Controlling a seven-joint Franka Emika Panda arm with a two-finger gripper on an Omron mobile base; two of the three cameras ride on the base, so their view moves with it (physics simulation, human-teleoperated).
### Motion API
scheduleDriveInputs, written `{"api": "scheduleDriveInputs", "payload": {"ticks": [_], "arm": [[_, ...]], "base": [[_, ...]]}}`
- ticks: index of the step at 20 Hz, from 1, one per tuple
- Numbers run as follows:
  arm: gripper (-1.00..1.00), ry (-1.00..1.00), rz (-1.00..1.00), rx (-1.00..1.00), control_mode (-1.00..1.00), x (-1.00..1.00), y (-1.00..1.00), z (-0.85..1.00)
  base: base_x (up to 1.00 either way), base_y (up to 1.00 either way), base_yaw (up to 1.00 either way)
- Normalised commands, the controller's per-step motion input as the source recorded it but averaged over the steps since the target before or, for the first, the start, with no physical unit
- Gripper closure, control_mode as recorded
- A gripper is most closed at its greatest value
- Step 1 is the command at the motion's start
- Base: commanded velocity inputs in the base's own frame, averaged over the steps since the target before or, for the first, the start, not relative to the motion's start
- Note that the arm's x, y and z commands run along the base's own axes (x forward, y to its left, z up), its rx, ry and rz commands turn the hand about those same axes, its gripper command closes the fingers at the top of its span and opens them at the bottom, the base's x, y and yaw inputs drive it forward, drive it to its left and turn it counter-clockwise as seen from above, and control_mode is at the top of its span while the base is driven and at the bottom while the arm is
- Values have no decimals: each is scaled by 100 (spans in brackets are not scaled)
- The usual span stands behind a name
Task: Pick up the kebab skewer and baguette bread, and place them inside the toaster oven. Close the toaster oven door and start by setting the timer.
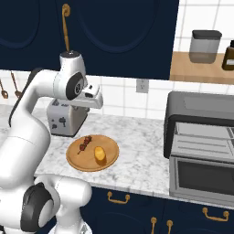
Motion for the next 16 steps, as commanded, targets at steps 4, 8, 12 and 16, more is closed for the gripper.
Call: {"api": "scheduleDriveInputs", "payload": {"ticks": [4,8,12,16], "arm": [[-100,0,0,0,-100,-23,0,0],[-100,0,0,0,-100,-99,-26,-26],[-100,1,0,-2,-100,-90,-21,-53],[-100,5,0,-17,-100,-54,-3,-64]], "base": [[0,0,0],[0,0,0],[0,0,0],[0,0,0]]}}
